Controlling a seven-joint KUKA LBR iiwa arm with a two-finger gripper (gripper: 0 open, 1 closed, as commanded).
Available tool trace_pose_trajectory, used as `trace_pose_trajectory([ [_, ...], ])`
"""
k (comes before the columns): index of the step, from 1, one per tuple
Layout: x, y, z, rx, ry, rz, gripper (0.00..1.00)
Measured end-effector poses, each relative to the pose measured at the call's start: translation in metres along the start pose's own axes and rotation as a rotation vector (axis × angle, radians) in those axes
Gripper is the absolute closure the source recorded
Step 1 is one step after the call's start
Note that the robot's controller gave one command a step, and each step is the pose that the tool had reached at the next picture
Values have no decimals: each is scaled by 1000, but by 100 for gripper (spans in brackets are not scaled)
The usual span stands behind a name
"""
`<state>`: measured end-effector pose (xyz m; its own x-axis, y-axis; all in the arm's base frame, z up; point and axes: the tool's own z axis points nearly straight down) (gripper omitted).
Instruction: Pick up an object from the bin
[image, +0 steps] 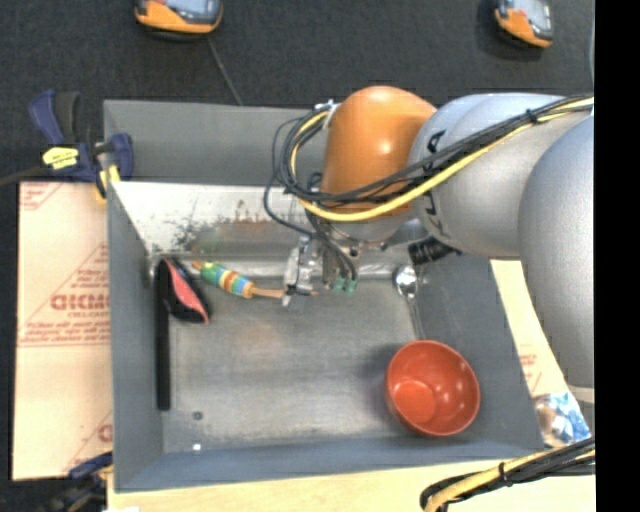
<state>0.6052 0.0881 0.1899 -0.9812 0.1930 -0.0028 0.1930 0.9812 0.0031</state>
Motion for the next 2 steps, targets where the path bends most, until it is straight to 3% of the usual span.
trace_pose_trajectory([
  [2, 0, 0, -38, 0, 4, -2, 100],
])
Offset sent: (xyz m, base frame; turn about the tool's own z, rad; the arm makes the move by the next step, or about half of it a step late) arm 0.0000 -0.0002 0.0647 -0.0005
